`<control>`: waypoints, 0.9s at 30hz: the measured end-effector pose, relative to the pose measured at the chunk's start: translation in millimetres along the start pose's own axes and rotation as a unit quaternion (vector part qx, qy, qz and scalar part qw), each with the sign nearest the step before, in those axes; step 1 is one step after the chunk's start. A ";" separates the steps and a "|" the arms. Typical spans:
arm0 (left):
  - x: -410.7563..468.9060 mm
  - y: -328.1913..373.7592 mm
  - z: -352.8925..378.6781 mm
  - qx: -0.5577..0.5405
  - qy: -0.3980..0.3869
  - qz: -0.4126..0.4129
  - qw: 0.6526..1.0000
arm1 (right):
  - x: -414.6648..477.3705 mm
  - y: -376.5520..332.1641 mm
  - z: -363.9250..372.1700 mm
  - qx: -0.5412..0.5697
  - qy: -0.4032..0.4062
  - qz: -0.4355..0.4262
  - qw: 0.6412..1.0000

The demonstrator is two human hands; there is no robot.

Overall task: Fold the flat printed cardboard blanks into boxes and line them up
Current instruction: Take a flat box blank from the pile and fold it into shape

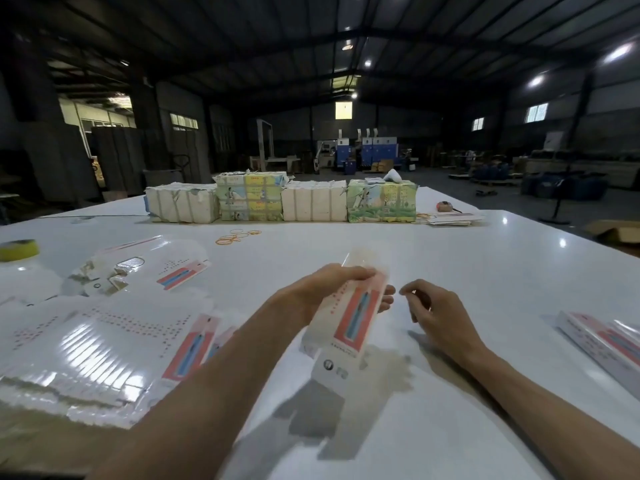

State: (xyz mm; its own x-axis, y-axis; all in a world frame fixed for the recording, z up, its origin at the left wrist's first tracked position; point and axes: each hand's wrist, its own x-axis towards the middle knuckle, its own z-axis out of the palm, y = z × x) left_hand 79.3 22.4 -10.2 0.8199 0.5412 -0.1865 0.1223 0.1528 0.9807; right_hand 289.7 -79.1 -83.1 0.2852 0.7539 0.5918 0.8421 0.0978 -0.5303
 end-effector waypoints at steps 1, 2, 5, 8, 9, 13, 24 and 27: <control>9.9 -6.2 9.3 -0.017 0.000 0.005 1.000 | -0.4 -1.3 -1.7 0.016 0.019 -0.009 1.000; 18.1 -14.2 16.9 -0.034 -0.002 0.010 0.999 | -0.4 -2.8 -3.7 0.033 0.037 -0.016 0.999; 30.2 -43.4 31.8 -0.067 -0.009 0.006 0.998 | -1.9 -7.7 -6.4 0.056 0.078 -0.032 0.995; 32.5 -61.9 27.4 -0.065 -0.005 0.010 0.998 | -1.2 -10.3 -3.6 0.048 0.051 -0.058 0.996; 30.9 -65.1 24.3 -0.072 0.003 0.018 0.997 | -1.6 -10.8 -0.9 0.035 0.023 -0.064 0.997; 26.9 -67.9 20.1 -0.041 0.091 0.061 0.993 | -3.7 -13.8 -0.1 -0.028 -0.021 -0.073 0.997; 23.2 -65.8 20.5 -0.044 0.098 0.051 0.993 | 3.2 -25.9 -2.7 0.074 -0.034 -0.057 0.995; 25.2 -64.3 22.3 -0.050 0.071 0.048 0.995 | 8.0 -21.5 -3.2 0.130 -0.037 -0.017 0.991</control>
State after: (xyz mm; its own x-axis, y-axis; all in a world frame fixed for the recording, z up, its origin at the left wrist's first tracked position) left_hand 104.6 7.8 -76.7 0.7376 0.6670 -0.1055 -0.0155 0.1730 0.9848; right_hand 275.4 -77.3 -65.0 0.2162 0.7924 0.5705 0.7015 0.2803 -0.6552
